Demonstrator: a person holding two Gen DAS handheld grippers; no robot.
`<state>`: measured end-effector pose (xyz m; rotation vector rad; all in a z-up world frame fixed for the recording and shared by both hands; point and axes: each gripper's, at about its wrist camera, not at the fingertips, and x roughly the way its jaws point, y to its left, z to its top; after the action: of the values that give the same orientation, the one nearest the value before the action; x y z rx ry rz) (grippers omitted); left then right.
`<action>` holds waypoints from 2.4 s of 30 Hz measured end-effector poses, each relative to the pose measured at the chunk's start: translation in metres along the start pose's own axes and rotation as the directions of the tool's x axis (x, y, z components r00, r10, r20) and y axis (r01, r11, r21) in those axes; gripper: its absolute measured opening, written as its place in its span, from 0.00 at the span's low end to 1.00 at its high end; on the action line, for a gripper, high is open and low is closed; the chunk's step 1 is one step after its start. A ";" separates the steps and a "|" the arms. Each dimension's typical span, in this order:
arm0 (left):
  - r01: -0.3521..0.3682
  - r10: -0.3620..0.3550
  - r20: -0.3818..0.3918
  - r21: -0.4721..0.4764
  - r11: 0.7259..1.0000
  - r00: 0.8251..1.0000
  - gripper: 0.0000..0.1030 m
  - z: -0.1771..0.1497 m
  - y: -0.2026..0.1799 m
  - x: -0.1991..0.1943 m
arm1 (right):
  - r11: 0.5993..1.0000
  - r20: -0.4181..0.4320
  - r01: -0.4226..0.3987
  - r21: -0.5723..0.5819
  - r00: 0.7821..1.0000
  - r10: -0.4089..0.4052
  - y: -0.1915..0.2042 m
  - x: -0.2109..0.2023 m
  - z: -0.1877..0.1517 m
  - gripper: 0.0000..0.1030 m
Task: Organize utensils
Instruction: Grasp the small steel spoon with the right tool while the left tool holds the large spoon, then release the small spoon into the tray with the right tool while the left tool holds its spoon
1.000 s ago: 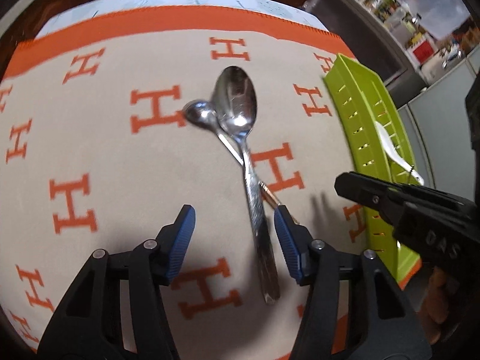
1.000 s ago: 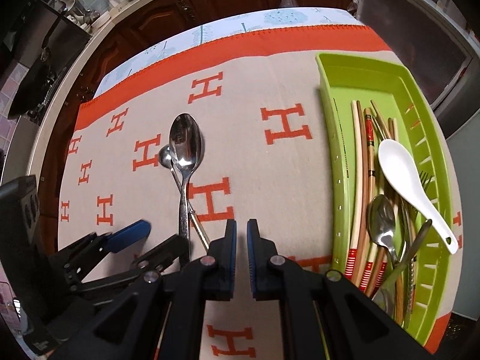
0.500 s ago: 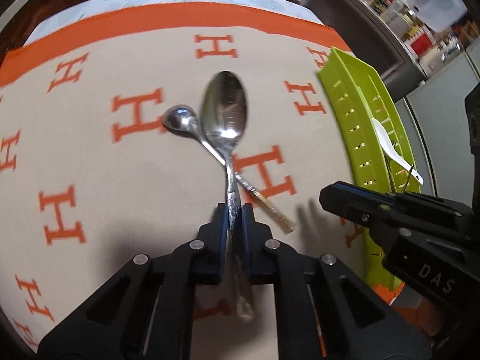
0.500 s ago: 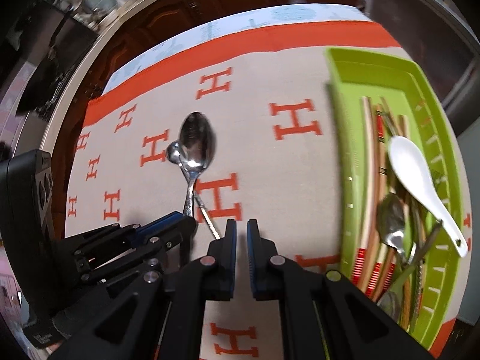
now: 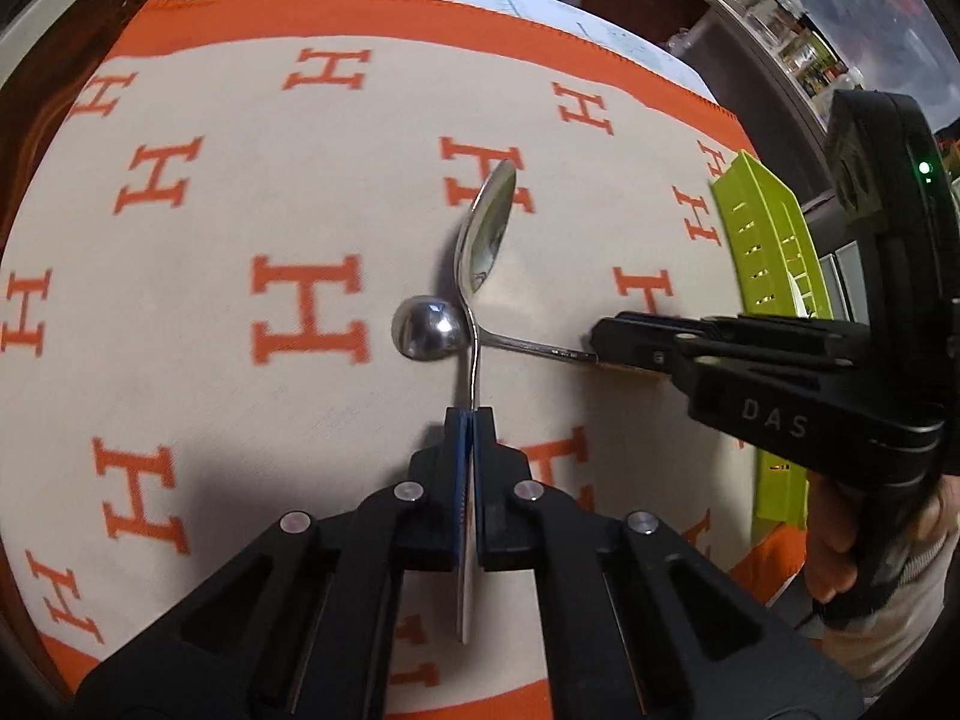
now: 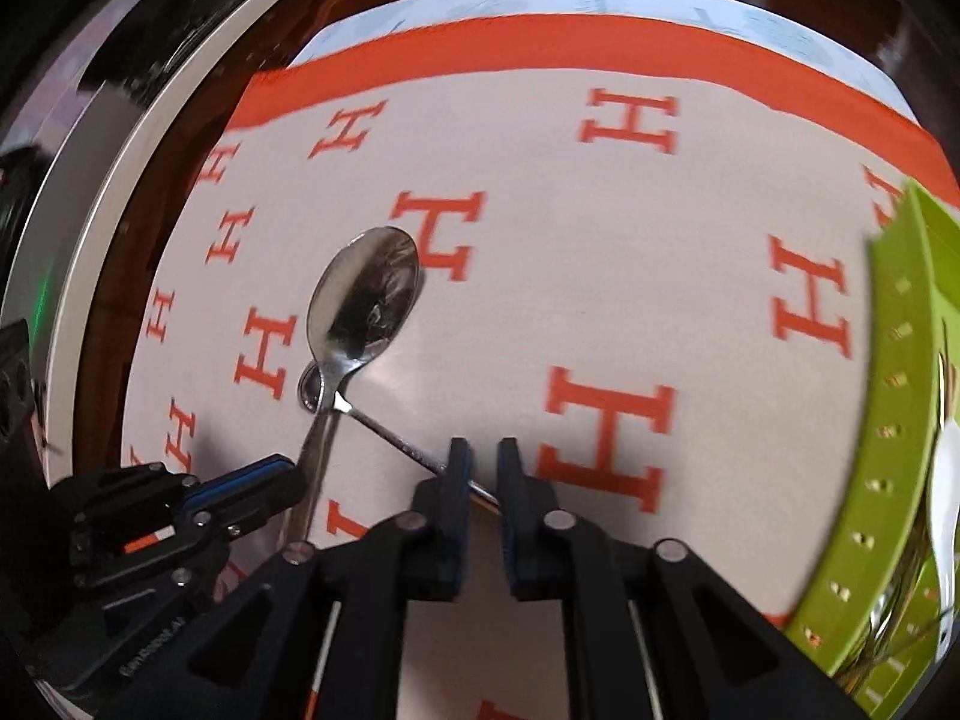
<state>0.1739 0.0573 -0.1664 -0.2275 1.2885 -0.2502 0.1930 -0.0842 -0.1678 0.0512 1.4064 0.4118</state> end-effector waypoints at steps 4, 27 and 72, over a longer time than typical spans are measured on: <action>-0.008 0.008 0.016 -0.009 1.000 1.000 0.00 -0.004 0.009 -0.010 | 0.995 0.004 0.008 -0.096 1.000 -0.007 0.015 0.000 0.001 0.25; -0.047 0.047 -0.001 -0.023 0.999 0.999 0.00 -0.012 0.026 -0.016 | 0.916 0.091 0.161 -0.368 0.986 -0.136 0.067 0.020 0.003 0.03; -0.126 0.131 -0.035 0.118 0.985 0.991 0.04 0.024 0.011 0.011 | 0.888 0.200 0.184 0.422 0.936 -0.289 -0.166 -0.116 -0.061 0.04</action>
<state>0.2007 0.0646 -0.1736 -0.0400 1.3205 -0.2193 0.1636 -0.2864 -0.1149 0.2529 1.1994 -0.0928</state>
